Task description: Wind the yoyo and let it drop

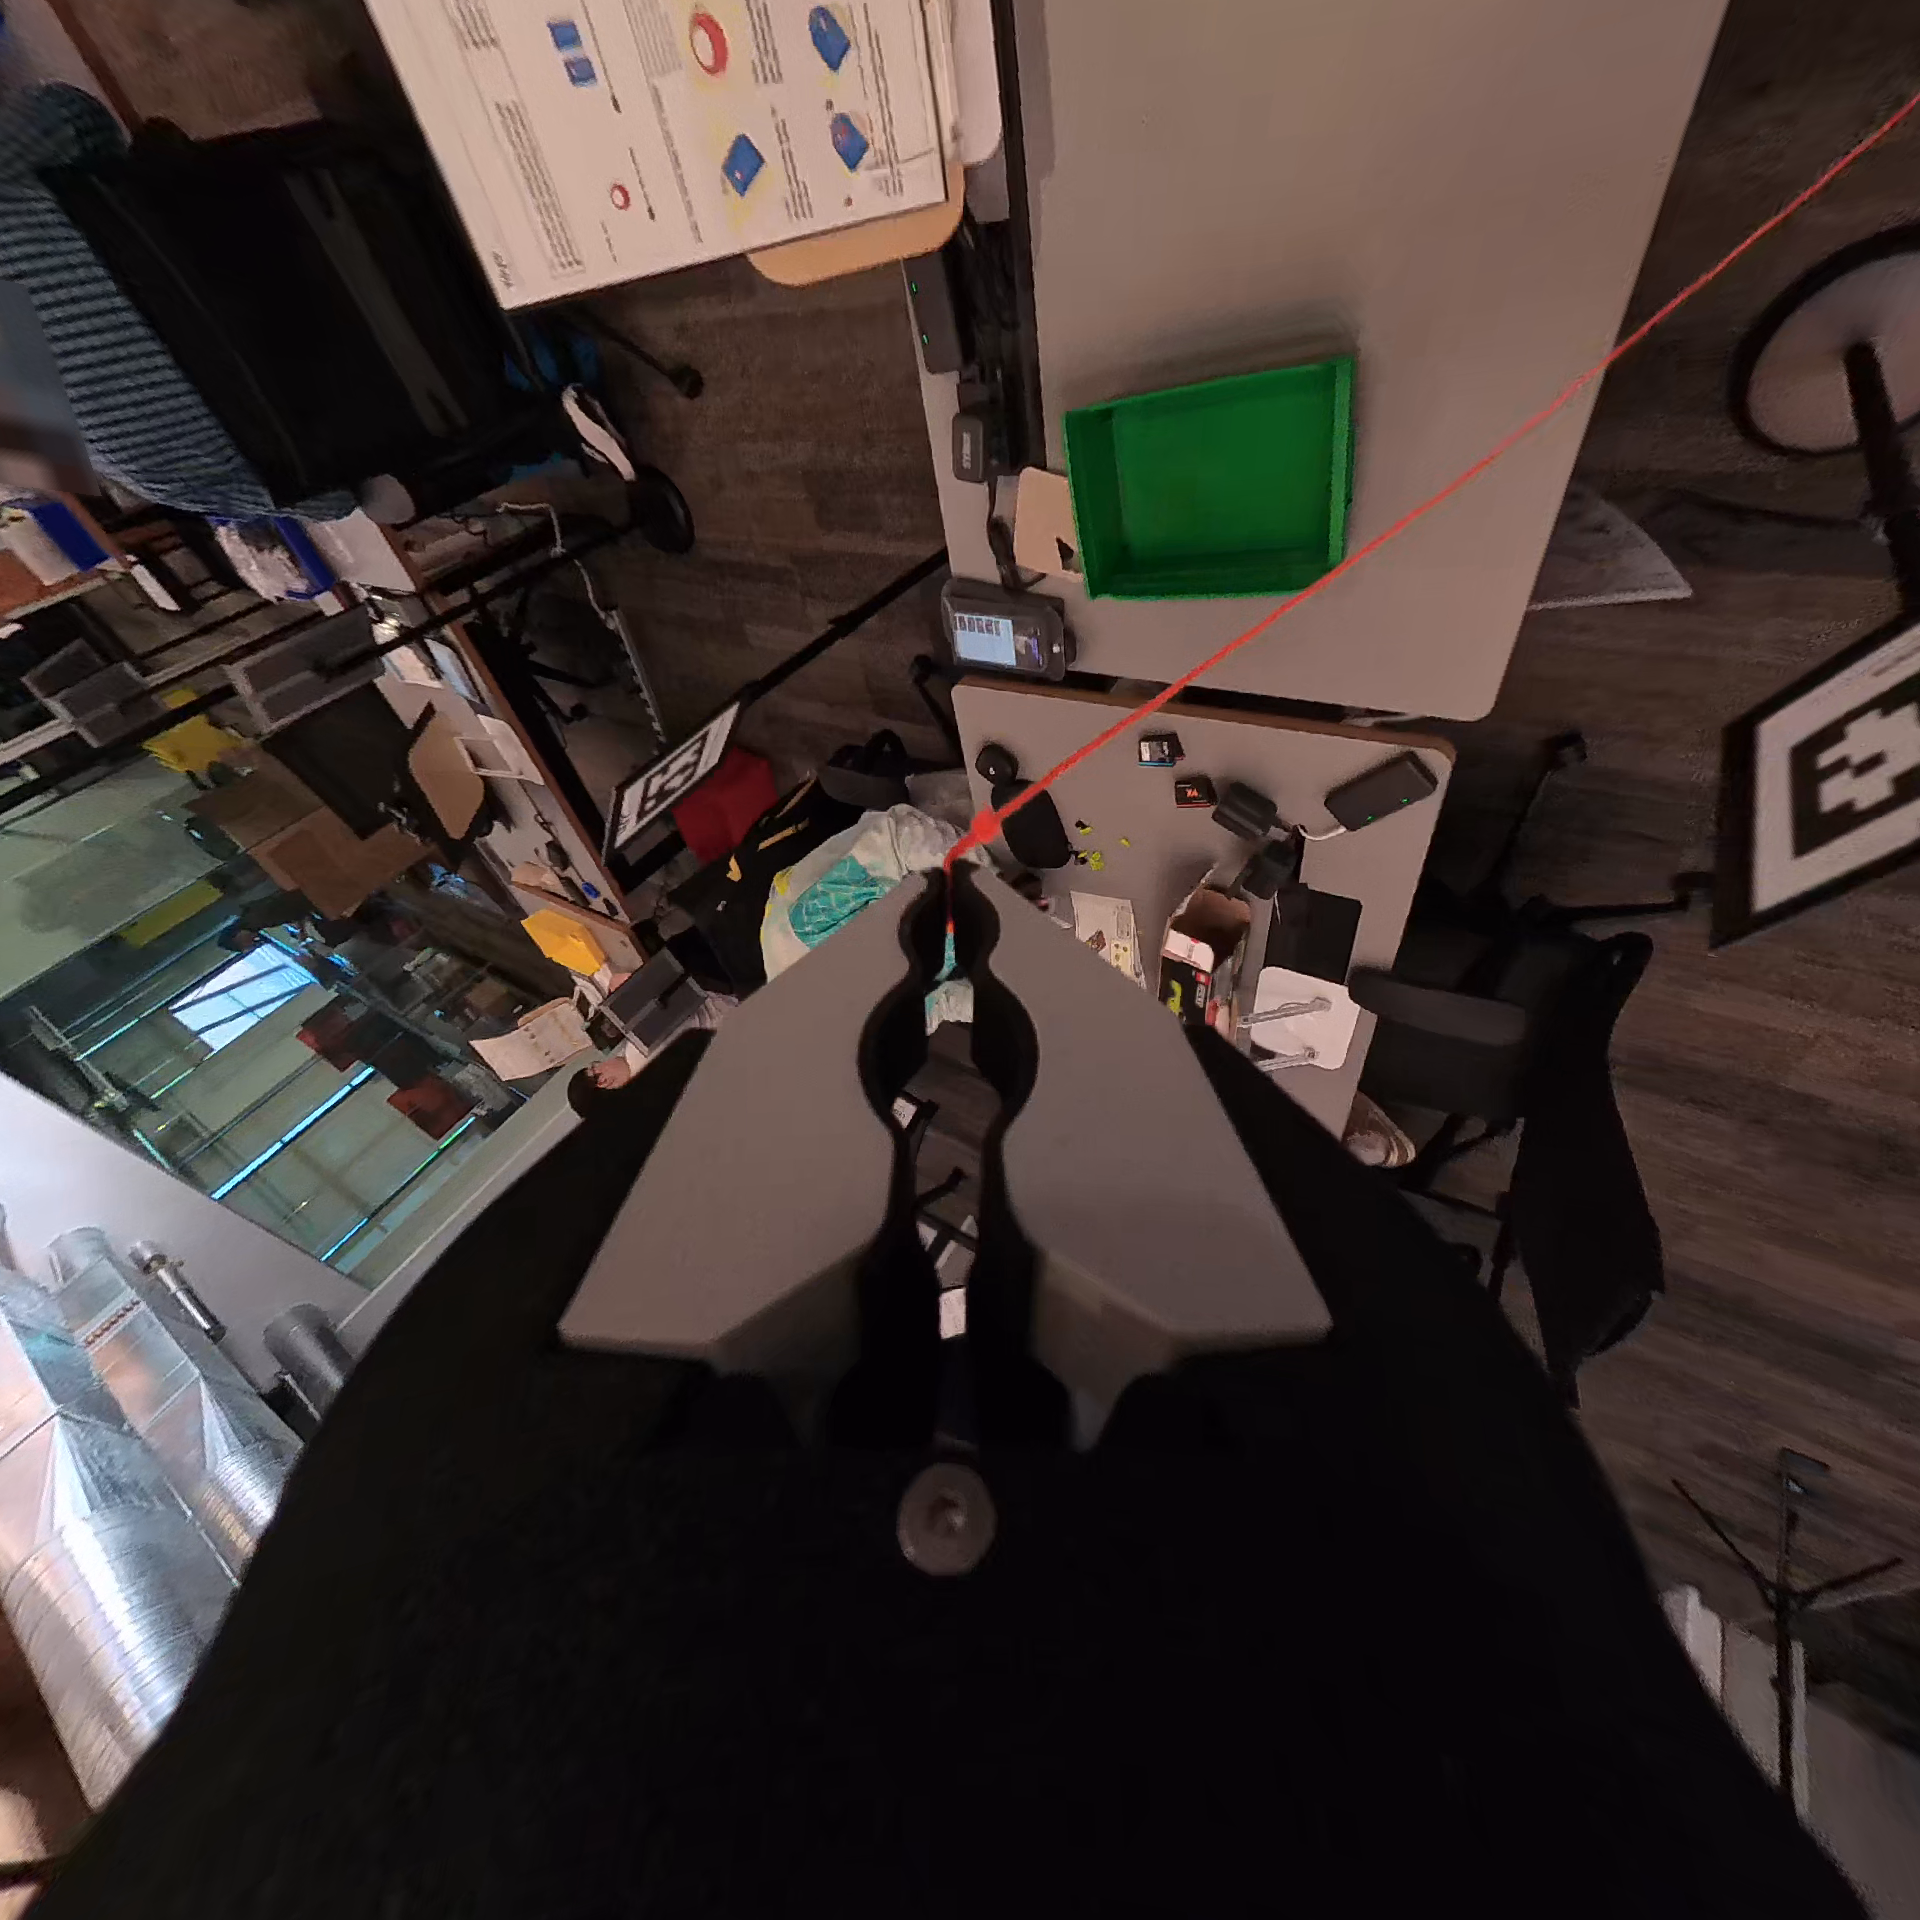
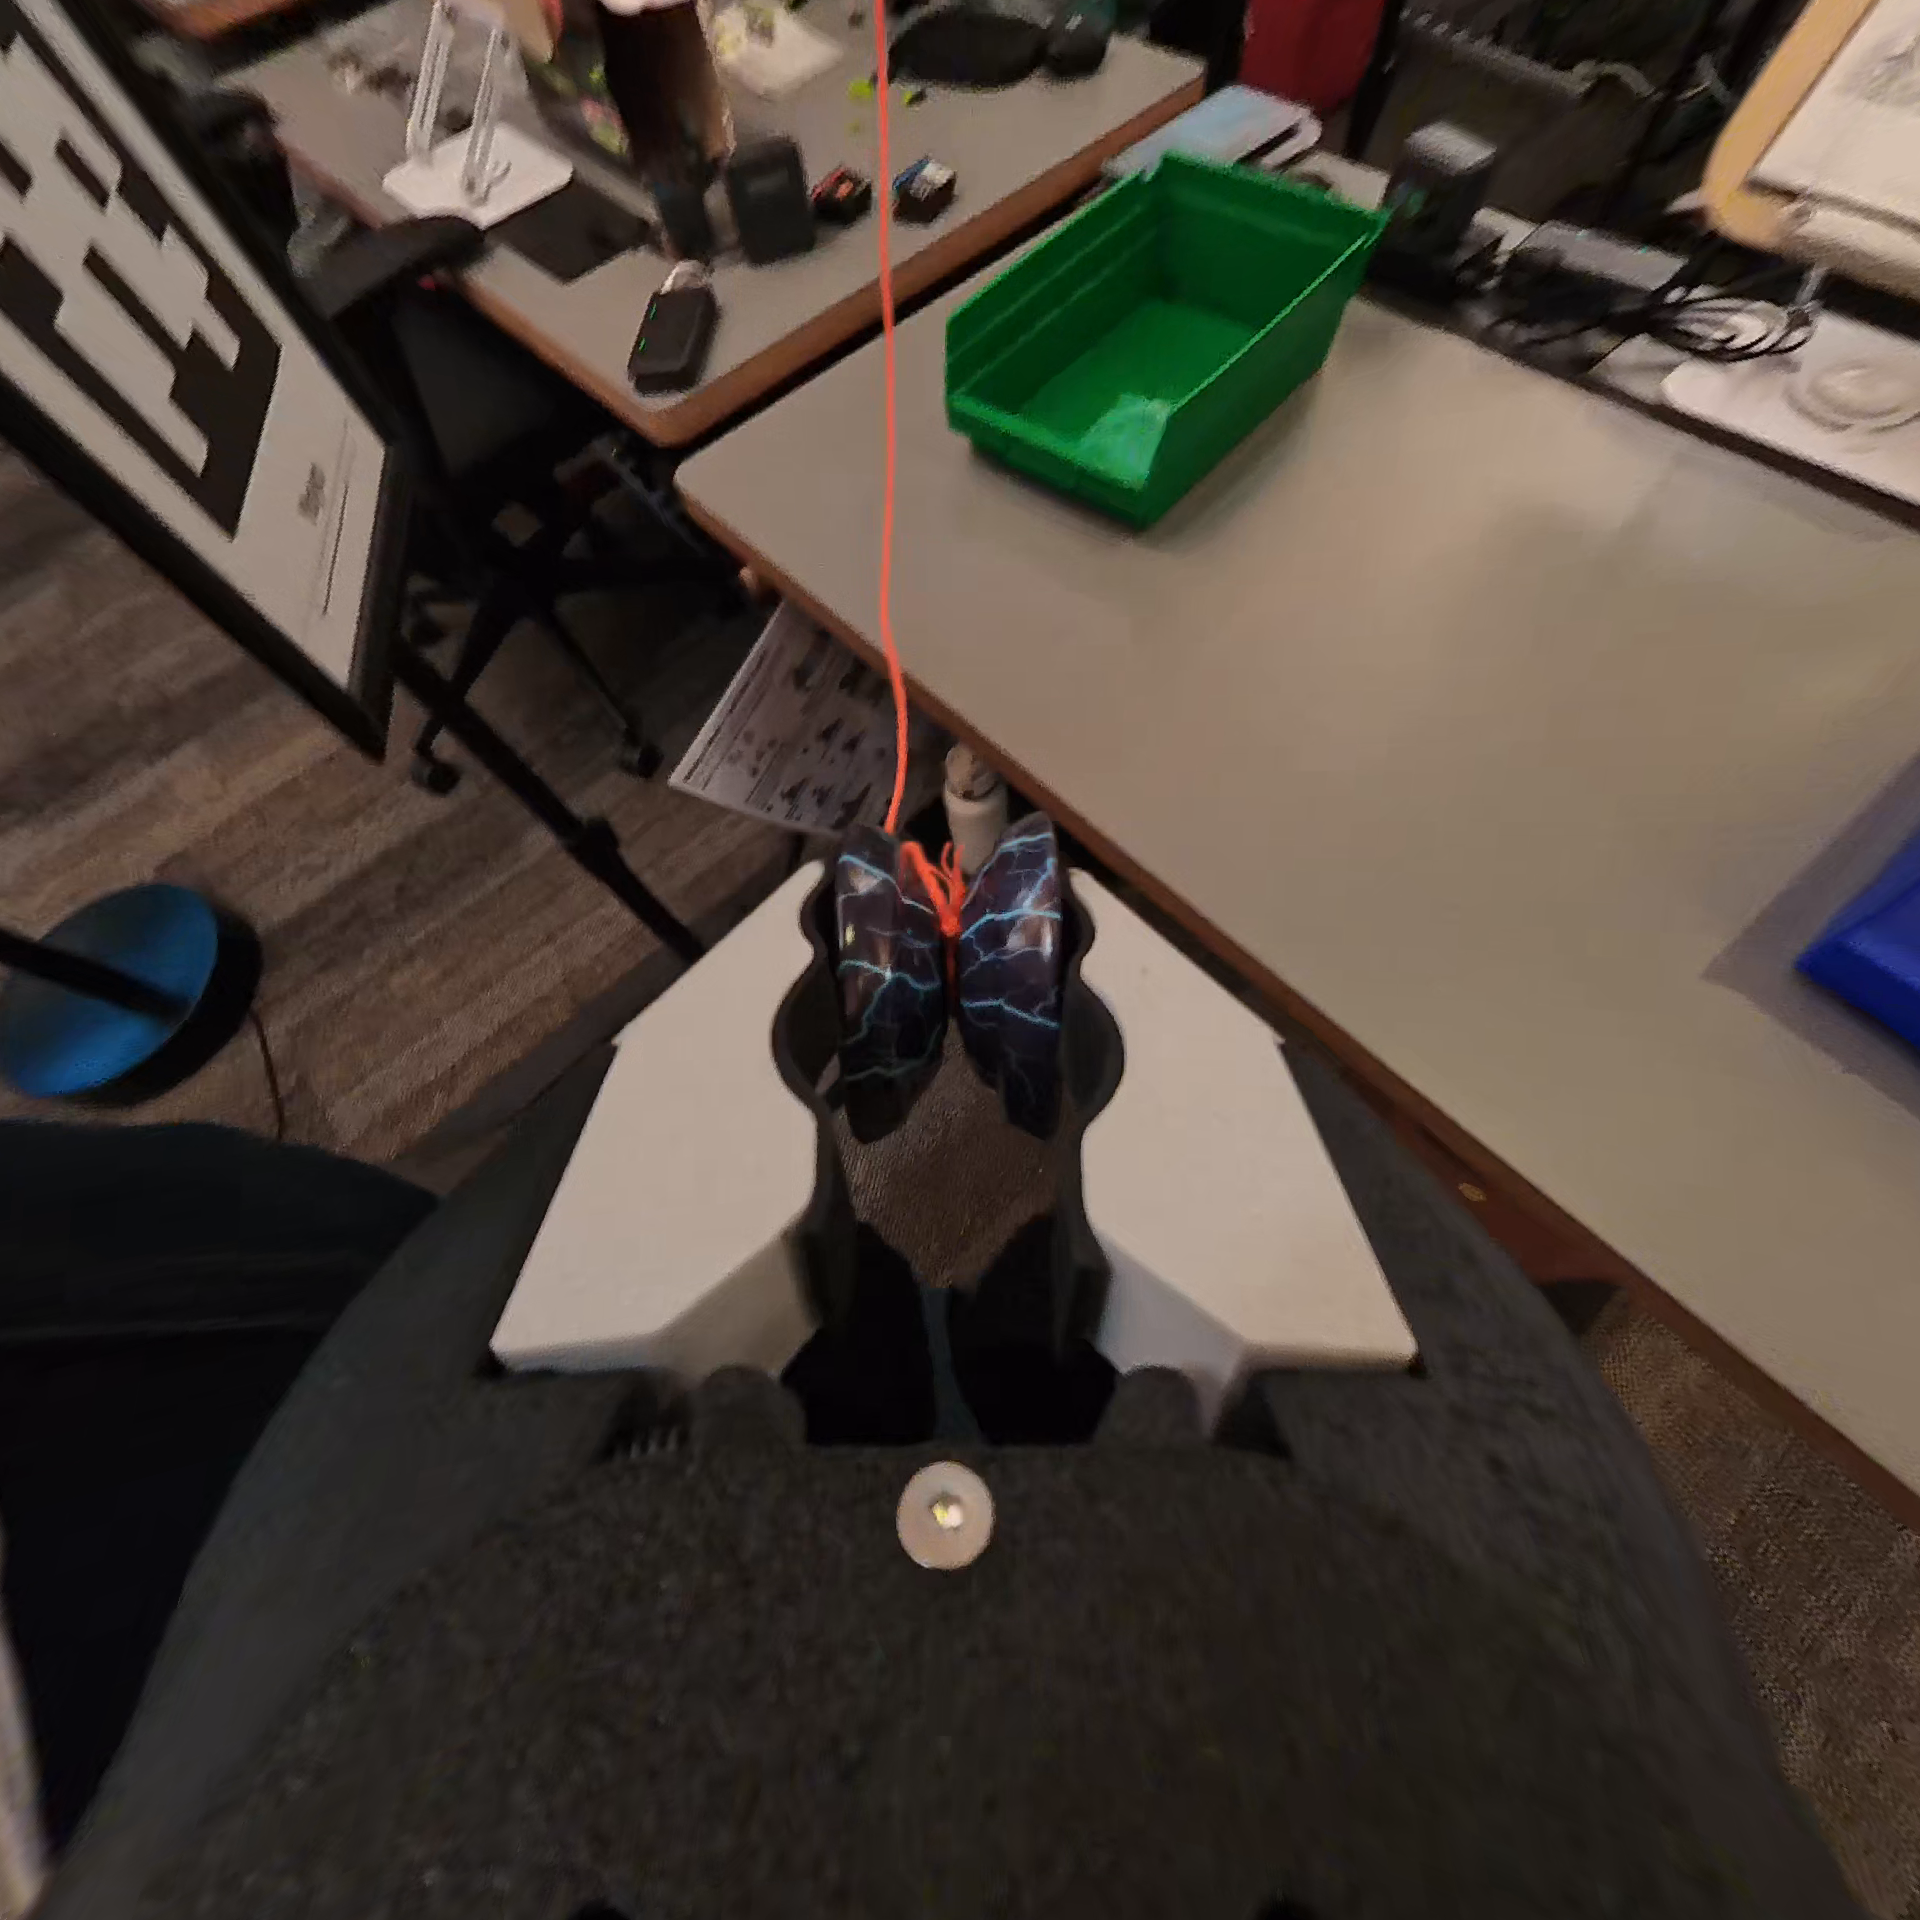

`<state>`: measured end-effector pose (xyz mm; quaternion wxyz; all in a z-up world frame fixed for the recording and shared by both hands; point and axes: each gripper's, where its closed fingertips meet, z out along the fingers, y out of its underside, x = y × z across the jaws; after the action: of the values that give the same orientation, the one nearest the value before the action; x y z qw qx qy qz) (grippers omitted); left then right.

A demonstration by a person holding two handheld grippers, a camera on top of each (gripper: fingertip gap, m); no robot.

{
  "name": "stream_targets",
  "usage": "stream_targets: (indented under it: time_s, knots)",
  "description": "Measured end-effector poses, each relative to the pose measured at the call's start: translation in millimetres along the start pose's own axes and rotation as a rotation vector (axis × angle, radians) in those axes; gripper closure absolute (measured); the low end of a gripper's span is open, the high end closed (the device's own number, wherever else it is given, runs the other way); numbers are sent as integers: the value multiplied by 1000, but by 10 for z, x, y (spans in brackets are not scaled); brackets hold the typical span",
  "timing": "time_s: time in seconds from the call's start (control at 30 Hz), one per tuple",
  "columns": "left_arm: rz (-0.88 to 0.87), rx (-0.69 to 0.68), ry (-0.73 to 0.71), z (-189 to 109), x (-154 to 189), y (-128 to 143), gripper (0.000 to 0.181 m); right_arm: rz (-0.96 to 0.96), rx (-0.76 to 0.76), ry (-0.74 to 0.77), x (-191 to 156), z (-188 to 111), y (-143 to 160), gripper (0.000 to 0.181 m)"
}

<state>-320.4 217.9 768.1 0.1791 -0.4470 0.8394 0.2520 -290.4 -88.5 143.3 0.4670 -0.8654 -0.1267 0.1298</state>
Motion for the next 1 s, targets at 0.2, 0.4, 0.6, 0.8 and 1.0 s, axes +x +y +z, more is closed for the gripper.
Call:
stream_targets:
  time_s: [0.2, 0.4, 0.6, 0.8, 1.0]
  knots:
    - [-7, -17, 149, 1805, -290, -217, 181, 4, 39, 41, 776, 189, -588, 143]
    - [-46, -8, 231, 4239, -364, -854, 181, 194, -31, -25, 1817, 788, -875, 144]
    - [-490, 313, 416, 5834, -83, -2106, 174, 182, -90, -74, 2707, 1094, -1292, 144]
    - [-729, 431, 549, 6389, 466, -2647, 150, 233, -44, -112, 3250, 1176, -1736, 144]
    - [-927, 546, 460, 6188, 609, -2515, 144, 197, 88, -39, 3486, 1137, -2432, 145]
